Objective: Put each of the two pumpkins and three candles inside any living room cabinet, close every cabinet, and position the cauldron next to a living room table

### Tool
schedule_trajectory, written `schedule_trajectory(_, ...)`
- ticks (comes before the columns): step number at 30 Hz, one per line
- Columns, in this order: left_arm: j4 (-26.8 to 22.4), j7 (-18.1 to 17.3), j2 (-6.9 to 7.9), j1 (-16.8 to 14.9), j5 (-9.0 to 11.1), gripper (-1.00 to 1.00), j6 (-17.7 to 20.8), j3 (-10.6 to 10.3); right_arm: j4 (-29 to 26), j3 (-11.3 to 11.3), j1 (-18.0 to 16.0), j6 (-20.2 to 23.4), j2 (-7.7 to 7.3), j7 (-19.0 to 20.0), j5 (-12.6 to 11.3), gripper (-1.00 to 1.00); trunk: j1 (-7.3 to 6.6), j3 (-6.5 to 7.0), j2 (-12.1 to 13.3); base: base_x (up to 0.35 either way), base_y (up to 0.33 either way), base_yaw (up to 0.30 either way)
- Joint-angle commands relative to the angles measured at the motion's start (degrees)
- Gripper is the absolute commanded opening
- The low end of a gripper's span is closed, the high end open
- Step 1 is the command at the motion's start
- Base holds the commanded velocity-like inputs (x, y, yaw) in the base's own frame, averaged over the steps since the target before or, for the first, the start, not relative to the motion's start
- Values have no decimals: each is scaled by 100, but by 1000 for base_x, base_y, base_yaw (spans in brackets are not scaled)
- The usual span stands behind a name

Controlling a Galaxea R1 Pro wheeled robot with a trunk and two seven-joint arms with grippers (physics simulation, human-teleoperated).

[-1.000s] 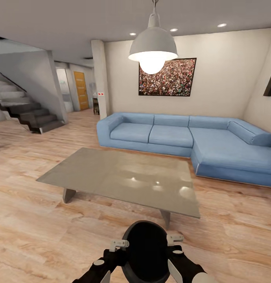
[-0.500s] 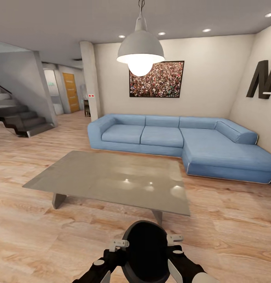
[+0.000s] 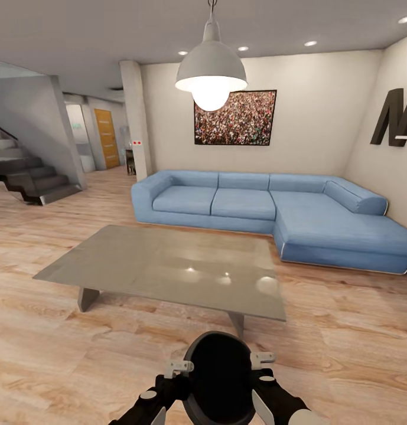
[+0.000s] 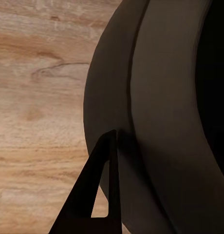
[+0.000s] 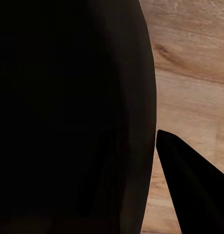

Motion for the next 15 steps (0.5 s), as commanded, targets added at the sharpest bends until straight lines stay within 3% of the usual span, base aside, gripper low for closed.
schedule_trajectory(1,-171,-299,12,-7,76,-100,-34,-67,-1,86,-3,45,-11,-21,-58,-100,22,-23,-45,0,0,0)
schedule_trajectory(6,-167,-299,15,-7,76,-100,-34,-66,-3,86,-3,44,-11,-19,-58,-100,132,-110,-246,0,0,-21)
schedule_trajectory(15,-166,-299,20,-7,75,-100,-36,-62,-4,86,-3,44,-11,-18,-58,-100,329,-225,-606,0,0,-212)
